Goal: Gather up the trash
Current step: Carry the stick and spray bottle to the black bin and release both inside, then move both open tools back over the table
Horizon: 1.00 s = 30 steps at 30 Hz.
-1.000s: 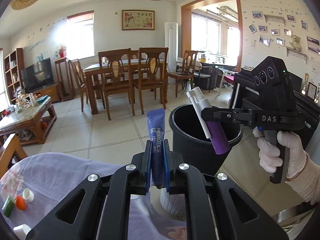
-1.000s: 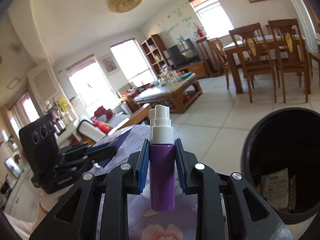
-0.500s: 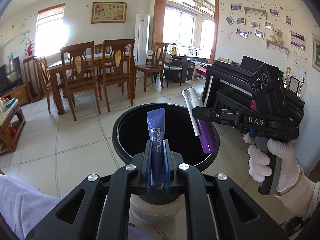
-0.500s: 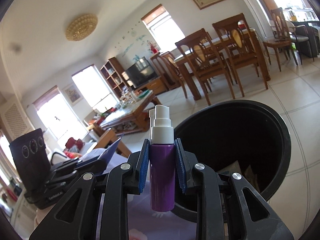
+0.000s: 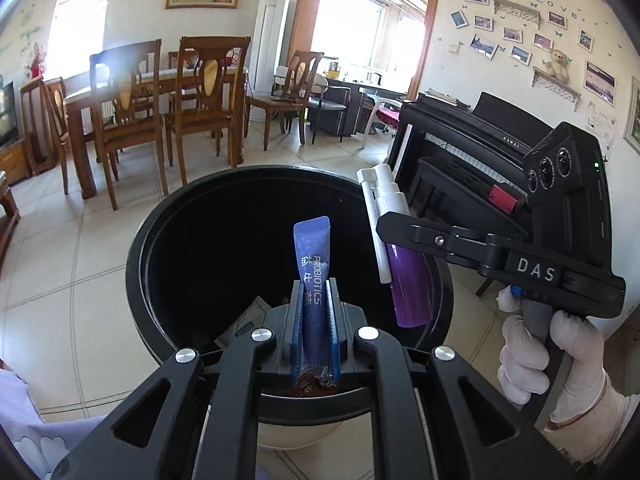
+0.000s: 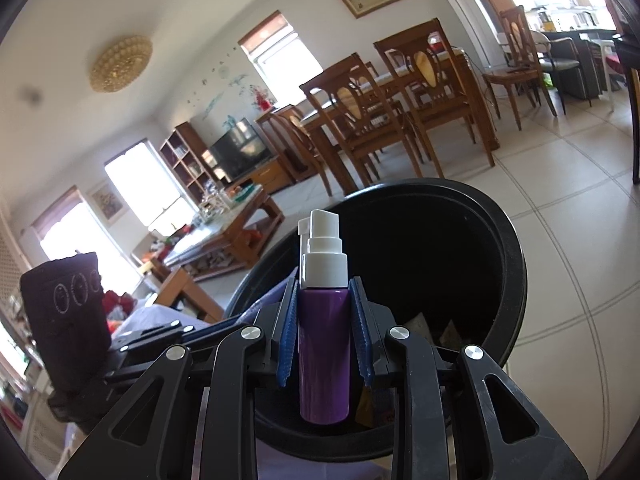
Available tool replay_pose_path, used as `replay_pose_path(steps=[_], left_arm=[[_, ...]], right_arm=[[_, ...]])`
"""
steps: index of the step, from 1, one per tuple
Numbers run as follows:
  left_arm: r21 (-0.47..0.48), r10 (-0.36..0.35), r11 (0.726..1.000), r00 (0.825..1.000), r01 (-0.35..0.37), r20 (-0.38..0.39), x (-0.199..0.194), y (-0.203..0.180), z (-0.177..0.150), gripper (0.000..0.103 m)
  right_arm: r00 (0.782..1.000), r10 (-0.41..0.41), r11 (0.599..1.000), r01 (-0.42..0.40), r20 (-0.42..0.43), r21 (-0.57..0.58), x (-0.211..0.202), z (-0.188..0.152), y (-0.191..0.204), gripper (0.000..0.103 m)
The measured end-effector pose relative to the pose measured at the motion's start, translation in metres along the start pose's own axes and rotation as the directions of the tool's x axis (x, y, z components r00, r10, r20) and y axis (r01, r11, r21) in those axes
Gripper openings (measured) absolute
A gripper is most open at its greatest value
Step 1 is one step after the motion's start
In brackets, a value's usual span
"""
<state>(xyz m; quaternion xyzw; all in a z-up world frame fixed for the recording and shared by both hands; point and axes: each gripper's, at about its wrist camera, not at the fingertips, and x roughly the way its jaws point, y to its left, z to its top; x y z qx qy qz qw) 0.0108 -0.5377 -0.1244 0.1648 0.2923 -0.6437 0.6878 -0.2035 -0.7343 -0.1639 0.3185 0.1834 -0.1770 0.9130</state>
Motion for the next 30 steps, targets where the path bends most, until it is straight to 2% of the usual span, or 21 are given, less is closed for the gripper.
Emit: replay_pose_path(steps=[7,12,13,14,16,18,22,28,30], left_arm=[[-0.02,0.019,1.0,0.998,-0.021,-0.059,0.011,0.007,-0.005,0.014],[-0.021,0.04,0.999,0.997,-0.041,-0.071,0.011,0.009,-0.008,0.014],[-0.022,0.04,0.999,0.997,-0.041,-0.072,0.011,0.01,-0.008,0.014],[-0.022,0.042,0.999,0.997,-0.044,-0.072,0.01,0.01,-0.008,0.015],[-0.015,0.045,0.999,0.996,-0.046,-0.072,0.008,0.009,-0.008,0.025],[0.0,0.069,0.998,0.995,-0.069,-0.069,0.006,0.005,-0.009,0.058],[0.024,0.078,0.997,0.995,-0.077,-0.056,0.0,0.0,-0.013,0.061],[-0.012,0.084,0.996,0.996,-0.084,-0.012,-0.023,0.006,-0.016,0.068],[-0.021,0.105,0.994,0.994,-0.104,0.017,-0.038,0.007,-0.019,0.074]], right_arm=[[0.999,-0.032,0.999,0.032,-0.007,-0.007,0.013,-0.006,-0.004,0.026],[0.999,-0.045,0.999,0.045,-0.004,-0.015,0.014,-0.007,-0.004,0.027],[0.999,-0.044,0.999,0.044,-0.004,-0.016,0.014,-0.008,-0.004,0.03],[0.999,-0.047,0.999,0.047,-0.005,-0.019,0.014,-0.009,-0.003,0.039],[0.999,-0.052,0.999,0.052,-0.008,-0.015,0.013,-0.009,-0.002,0.049],[0.998,-0.059,0.998,0.059,-0.008,-0.017,0.013,-0.009,0.0,0.049],[0.998,-0.061,0.998,0.061,-0.003,-0.027,0.011,-0.009,0.007,0.049],[0.999,-0.047,0.997,0.048,0.017,-0.062,0.003,-0.001,0.029,0.049],[0.999,-0.039,0.996,0.041,0.027,-0.076,-0.001,0.001,0.04,0.057]])
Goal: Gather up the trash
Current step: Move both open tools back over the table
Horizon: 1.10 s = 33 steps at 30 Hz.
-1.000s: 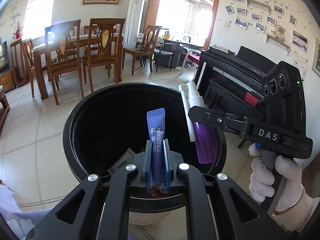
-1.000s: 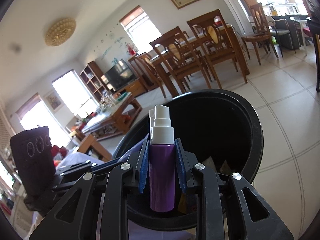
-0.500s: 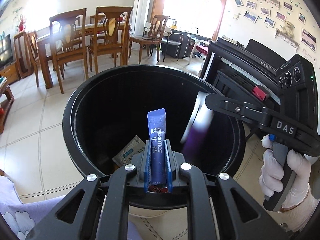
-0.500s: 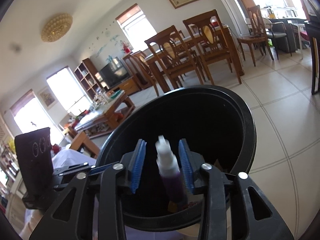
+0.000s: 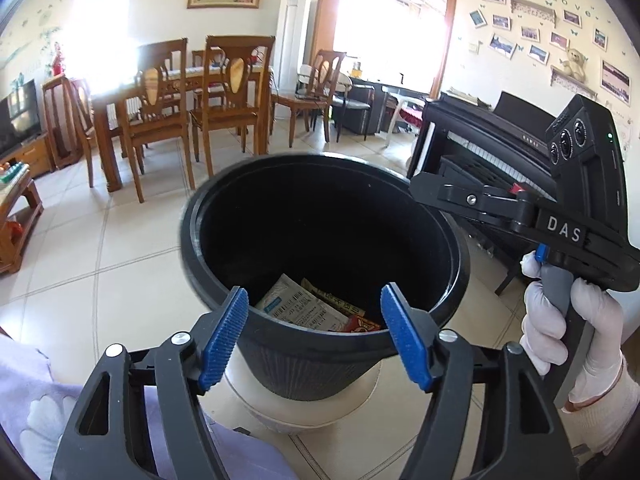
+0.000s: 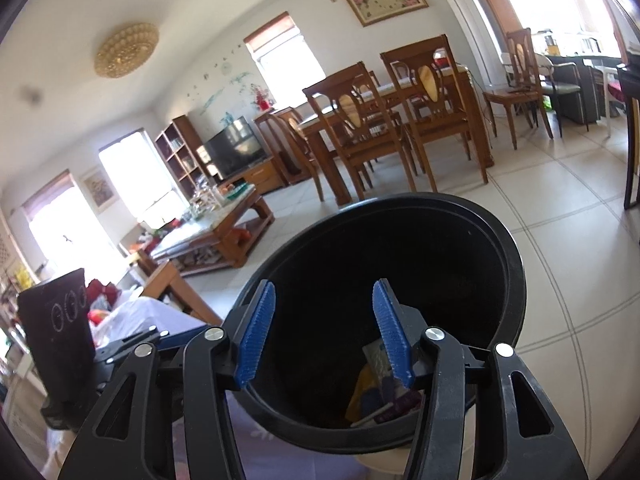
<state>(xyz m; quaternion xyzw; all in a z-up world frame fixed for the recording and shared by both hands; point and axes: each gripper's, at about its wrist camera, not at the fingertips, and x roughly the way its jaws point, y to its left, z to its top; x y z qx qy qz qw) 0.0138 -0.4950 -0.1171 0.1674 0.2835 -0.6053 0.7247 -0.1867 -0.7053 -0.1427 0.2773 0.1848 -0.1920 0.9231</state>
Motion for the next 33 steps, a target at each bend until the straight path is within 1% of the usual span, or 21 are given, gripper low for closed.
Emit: replay_pose_path(steps=[1,2,4,5,6,9,12,13,14,15,16,18,20,22,24,26,27,28,29,31,33], left_arm=[[0.001,0.014,1.0,1.0,-0.014,0.016,-0.009,0.001,-0.001,0.075],[0.002,0.032,0.999,0.999,-0.032,0.033,-0.019,0.003,-0.005,0.079],[0.004,0.076,0.997,0.995,-0.077,0.065,-0.041,0.007,-0.012,0.081],[0.001,0.101,0.995,0.992,-0.101,0.077,-0.053,0.011,-0.016,0.083],[-0.008,0.132,0.991,0.987,-0.131,0.09,-0.067,0.016,-0.022,0.089],[-0.058,0.232,0.972,0.965,-0.226,0.121,-0.105,0.036,-0.039,0.091],[-0.134,0.342,0.936,0.933,-0.327,0.113,-0.14,0.063,-0.056,0.091],[-0.159,0.378,0.919,0.92,-0.36,0.106,-0.151,0.072,-0.061,0.091],[-0.183,0.414,0.901,0.905,-0.392,0.098,-0.162,0.081,-0.066,0.092],[-0.207,0.446,0.883,0.89,-0.421,0.091,-0.173,0.092,-0.072,0.096],[-0.231,0.479,0.862,0.874,-0.451,0.084,-0.184,0.102,-0.078,0.098],[-0.271,0.541,0.818,0.838,-0.508,0.062,-0.206,0.121,-0.093,0.098],[-0.317,0.596,0.766,0.802,-0.559,0.028,-0.227,0.142,-0.106,0.098],[-0.369,0.651,0.703,0.759,-0.608,-0.012,-0.25,0.166,-0.124,0.098],[-0.414,0.688,0.646,0.724,-0.642,-0.05,-0.272,0.187,-0.14,0.098],[-0.44,0.712,0.594,0.695,-0.673,-0.103,-0.285,0.205,-0.154,0.098],[-0.448,0.713,0.577,0.689,-0.683,-0.131,-0.29,0.21,-0.161,0.098],[-0.457,0.707,0.569,0.69,-0.684,-0.153,-0.296,0.217,-0.171,0.098],[-0.463,0.698,0.567,0.696,-0.682,-0.171,-0.297,0.224,-0.175,0.098],[-0.464,0.684,0.571,0.705,-0.677,-0.186,-0.299,0.232,-0.183,0.098],[-0.459,0.672,0.586,0.717,-0.667,-0.184,-0.301,0.235,-0.189,0.098]], right_arm=[[1.0,0.005,1.0,-0.005,0.006,-0.007,-0.002,0.002,0.006,0.059],[1.0,0.012,1.0,-0.012,0.008,-0.017,-0.004,0.003,0.014,0.059],[1.0,0.03,0.999,-0.029,0.009,-0.043,-0.007,0.004,0.031,0.059],[0.999,0.041,0.998,-0.041,0.004,-0.057,-0.008,0.004,0.041,0.059],[0.998,0.056,0.996,-0.056,-0.005,-0.073,-0.007,0.004,0.051,0.059],[0.995,0.094,0.988,-0.098,-0.036,-0.121,-0.002,-0.001,0.085,0.059],[0.987,0.137,0.976,-0.149,-0.084,-0.16,0.01,-0.012,0.121,0.059],[0.984,0.15,0.971,-0.165,-0.101,-0.17,0.015,-0.014,0.136,0.059],[0.979,0.163,0.966,-0.183,-0.119,-0.182,0.02,-0.019,0.148,0.061],[0.975,0.176,0.961,-0.2,-0.135,-0.192,0.025,-0.023,0.163,0.063],[0.97,0.191,0.954,-0.22,-0.152,-0.202,0.03,-0.027,0.179,0.063],[0.958,0.22,0.939,-0.26,-0.187,-0.226,0.04,-0.035,0.209,0.063],[0.943,0.248,0.921,-0.3,-0.221,-0.248,0.05,-0.045,0.241,0.063],[0.928,0.273,0.904,-0.338,-0.255,-0.262,0.06,-0.055,0.271,0.063],[0.912,0.295,0.885,-0.374,-0.285,-0.279,0.068,-0.066,0.301,0.064],[0.896,0.314,0.865,-0.407,-0.315,-0.294,0.078,-0.075,0.331,0.065],[0.887,0.321,0.855,-0.422,-0.331,-0.302,0.084,-0.079,0.347,0.067],[0.879,0.325,0.846,-0.435,-0.347,-0.309,0.089,-0.083,0.361,0.069],[0.873,0.328,0.837,-0.446,-0.362,-0.317,0.095,-0.089,0.376,0.069],[0.858,0.332,0.814,-0.471,-0.392,-0.34,0.107,-0.097,0.406,0.069],[0.847,0.322,0.793,-0.485,-0.422,-0.368,0.12,-0.105,0.435,0.069]])
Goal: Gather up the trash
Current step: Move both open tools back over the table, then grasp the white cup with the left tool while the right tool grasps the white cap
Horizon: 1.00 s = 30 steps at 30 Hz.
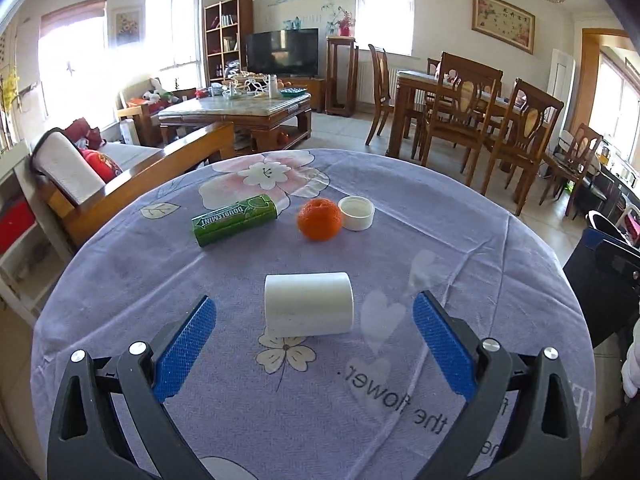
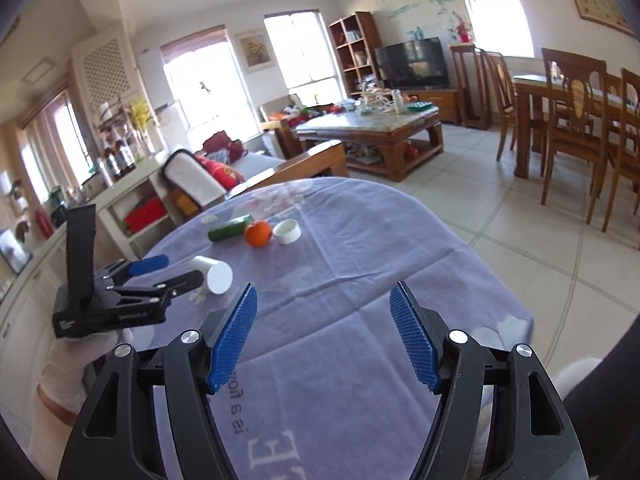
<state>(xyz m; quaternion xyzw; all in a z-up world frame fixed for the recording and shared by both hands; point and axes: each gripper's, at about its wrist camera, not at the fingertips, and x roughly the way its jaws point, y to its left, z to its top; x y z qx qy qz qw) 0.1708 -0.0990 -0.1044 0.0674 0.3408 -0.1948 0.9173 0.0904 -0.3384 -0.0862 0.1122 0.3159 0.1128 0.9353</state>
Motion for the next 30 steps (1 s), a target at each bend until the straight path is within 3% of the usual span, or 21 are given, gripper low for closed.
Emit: replay_pose_path(steps=[6,9,10,12,15,19,27,30], left_arm=[[-0.002,-0.059,0.998,0.998,0.059,-0.009,0.009,0.003,0.003,0.098],[-0.006,-0.098,0.995,0.995,0.098,-0.037,0.018,0.006,0.004,0.095],[0.0,-0.101,0.995,0.994,0.101,-0.042,0.02,0.006,0.004,0.091],[-0.013,-0.115,0.993,0.991,0.115,-0.072,0.027,0.01,0.002,0.064],[-0.048,-0.16,0.987,0.984,0.156,-0.081,0.029,0.019,0.001,0.051],[-0.08,-0.165,0.984,0.983,0.159,-0.078,0.028,0.027,-0.001,0.049],[-0.156,-0.162,0.977,0.984,0.149,-0.077,0.028,0.044,-0.002,0.049],[-0.142,-0.158,0.979,0.985,0.147,-0.066,0.024,0.042,-0.002,0.048]], right_arm=[[0.995,-0.004,0.995,-0.005,-0.098,-0.096,0.066,0.032,0.037,0.072],[0.987,-0.043,0.986,0.018,-0.154,-0.163,0.102,0.046,0.052,0.072],[0.983,-0.054,0.983,0.021,-0.174,-0.181,0.114,0.049,0.055,0.072],[0.975,-0.078,0.974,0.031,-0.207,-0.224,0.135,0.052,0.059,0.072],[0.963,-0.121,0.958,0.05,-0.242,-0.282,0.166,0.058,0.069,0.072],[0.95,-0.159,0.944,0.067,-0.268,-0.322,0.2,0.061,0.064,0.072],[0.94,-0.168,0.939,0.06,-0.298,-0.339,0.227,0.065,0.053,0.069],[0.934,-0.157,0.94,0.041,-0.321,-0.34,0.234,0.066,0.051,0.057]])
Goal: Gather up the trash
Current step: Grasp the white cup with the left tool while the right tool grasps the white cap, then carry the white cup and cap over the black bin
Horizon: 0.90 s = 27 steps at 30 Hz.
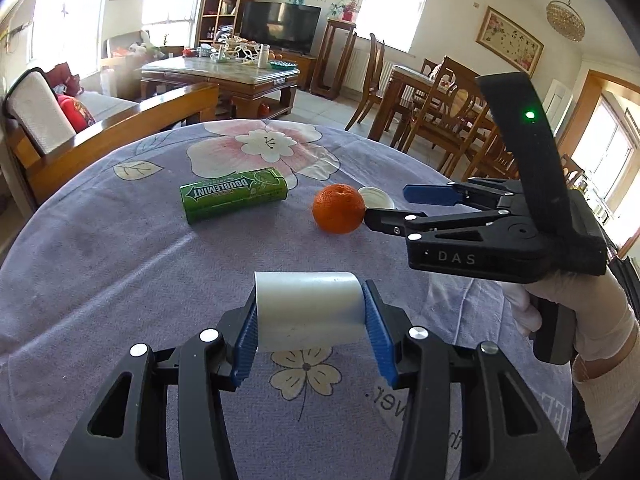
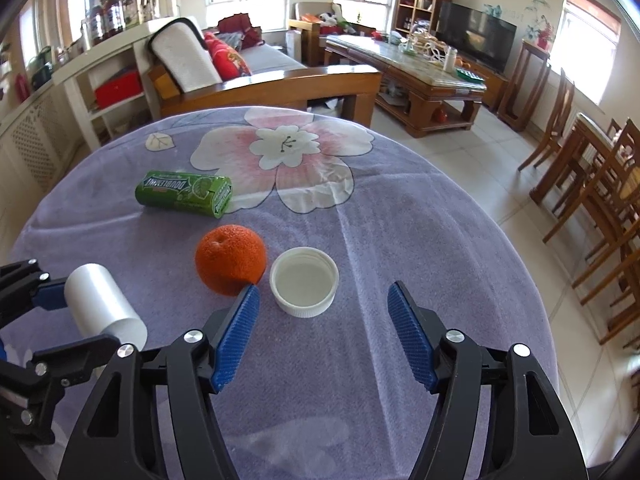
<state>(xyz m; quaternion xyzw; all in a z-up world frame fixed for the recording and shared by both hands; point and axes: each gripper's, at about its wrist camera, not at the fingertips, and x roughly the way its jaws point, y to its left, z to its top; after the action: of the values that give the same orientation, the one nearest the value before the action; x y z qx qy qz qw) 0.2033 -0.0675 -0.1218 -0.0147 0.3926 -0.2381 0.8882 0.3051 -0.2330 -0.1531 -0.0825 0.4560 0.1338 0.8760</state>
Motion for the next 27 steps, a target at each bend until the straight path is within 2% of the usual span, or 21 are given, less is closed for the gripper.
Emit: replay_pose_path(steps=[2,3,10,16,20,25,27], left_arm=[[0.003,0.004,1.0,1.0,-0.004,0.008,-0.002,-0.001,0.001,0.048],[-0.001,0.003,1.0,1.0,-0.003,0.009,-0.002,0.0,0.0,0.048],[-0.013,-0.003,1.0,1.0,0.003,0.011,-0.003,0.003,0.001,0.048],[-0.025,-0.036,0.999,0.999,0.036,0.014,-0.003,0.008,0.002,0.048],[-0.033,-0.052,0.998,0.999,0.052,0.013,-0.002,0.009,0.002,0.048],[-0.008,-0.086,0.996,0.995,0.087,0.055,-0.01,0.005,0.003,0.048],[0.018,-0.072,0.997,0.995,0.071,0.067,-0.012,0.0,0.003,0.048]], right_arm=[[1.0,0.017,1.0,-0.017,-0.01,-0.002,0.004,0.001,0.0,0.039],[1.0,0.02,1.0,-0.02,-0.016,-0.003,0.005,0.0,0.0,0.035],[0.999,0.05,0.999,-0.05,0.006,0.02,-0.006,-0.008,-0.001,0.035],[0.986,0.126,0.987,-0.135,0.105,0.084,-0.055,-0.028,-0.006,0.035],[0.969,0.168,0.973,-0.193,0.183,0.125,-0.096,-0.056,-0.01,0.035],[0.95,0.199,0.957,-0.24,0.239,0.161,-0.14,-0.098,-0.017,0.035],[0.946,0.198,0.952,-0.247,0.255,0.178,-0.155,-0.114,-0.021,0.035]])
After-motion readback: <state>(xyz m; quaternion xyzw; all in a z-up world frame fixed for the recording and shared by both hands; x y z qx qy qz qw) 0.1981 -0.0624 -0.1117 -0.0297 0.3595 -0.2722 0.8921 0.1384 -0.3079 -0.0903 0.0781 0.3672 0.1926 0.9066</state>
